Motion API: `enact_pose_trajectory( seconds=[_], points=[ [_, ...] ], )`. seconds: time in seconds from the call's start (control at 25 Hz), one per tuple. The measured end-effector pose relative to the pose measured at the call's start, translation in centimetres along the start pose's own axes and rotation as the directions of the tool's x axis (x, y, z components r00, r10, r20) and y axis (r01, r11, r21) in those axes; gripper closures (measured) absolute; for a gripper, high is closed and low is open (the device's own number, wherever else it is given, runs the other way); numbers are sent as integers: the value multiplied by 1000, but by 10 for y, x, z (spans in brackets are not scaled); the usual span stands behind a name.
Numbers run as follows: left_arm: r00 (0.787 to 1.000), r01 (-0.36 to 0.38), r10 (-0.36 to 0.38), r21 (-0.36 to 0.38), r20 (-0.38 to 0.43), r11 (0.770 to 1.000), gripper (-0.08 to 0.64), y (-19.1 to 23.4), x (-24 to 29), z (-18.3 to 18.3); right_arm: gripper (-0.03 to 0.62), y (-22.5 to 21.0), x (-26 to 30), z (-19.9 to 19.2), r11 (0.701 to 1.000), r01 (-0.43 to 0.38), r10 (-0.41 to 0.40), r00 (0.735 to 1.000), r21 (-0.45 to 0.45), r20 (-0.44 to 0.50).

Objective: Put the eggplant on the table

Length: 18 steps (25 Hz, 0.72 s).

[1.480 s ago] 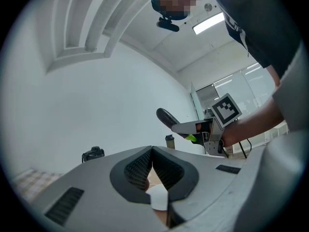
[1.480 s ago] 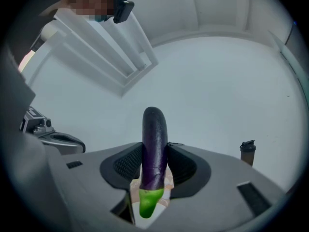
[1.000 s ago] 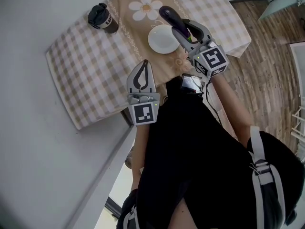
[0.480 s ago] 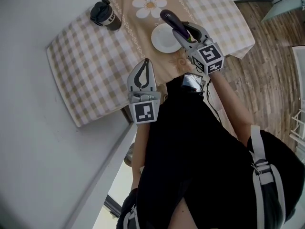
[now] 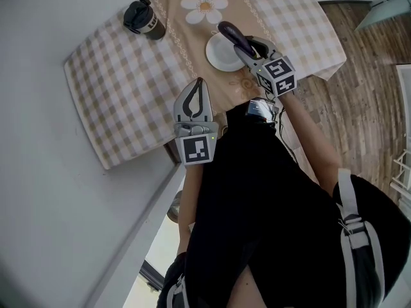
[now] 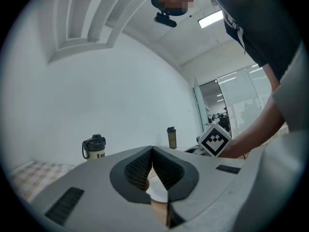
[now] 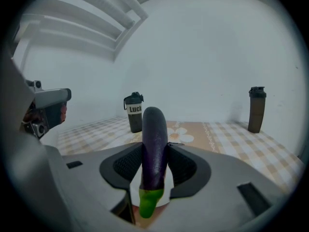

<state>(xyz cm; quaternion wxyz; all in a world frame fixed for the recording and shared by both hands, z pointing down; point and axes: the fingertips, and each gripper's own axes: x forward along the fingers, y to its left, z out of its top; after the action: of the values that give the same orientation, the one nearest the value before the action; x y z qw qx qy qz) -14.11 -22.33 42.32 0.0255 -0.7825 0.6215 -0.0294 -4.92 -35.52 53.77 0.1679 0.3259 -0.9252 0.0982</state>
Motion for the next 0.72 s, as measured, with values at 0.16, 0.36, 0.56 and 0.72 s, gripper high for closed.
enact_pose_trajectory(
  seconds=[0.16, 0.36, 0.56, 0.72],
  points=[
    [1000, -2, 2, 3, -9, 1000, 569, 1, 2, -2, 422, 1, 6, -13, 1000, -12, 12, 999, 1, -34],
    [1000, -2, 2, 6, -19, 1000, 571, -1, 3, -4, 422, 2, 10, -26, 1000, -22, 23, 998, 5, -65],
    [1000, -2, 2, 11, -20, 1000, 571, -2, 3, -4, 422, 2, 13, -39, 1000, -23, 23, 995, 4, -96],
    [1000, -7, 7, 4, -29, 1000, 571, -2, 3, -6, 422, 2, 16, -53, 1000, -23, 23, 991, 2, -131]
  ],
)
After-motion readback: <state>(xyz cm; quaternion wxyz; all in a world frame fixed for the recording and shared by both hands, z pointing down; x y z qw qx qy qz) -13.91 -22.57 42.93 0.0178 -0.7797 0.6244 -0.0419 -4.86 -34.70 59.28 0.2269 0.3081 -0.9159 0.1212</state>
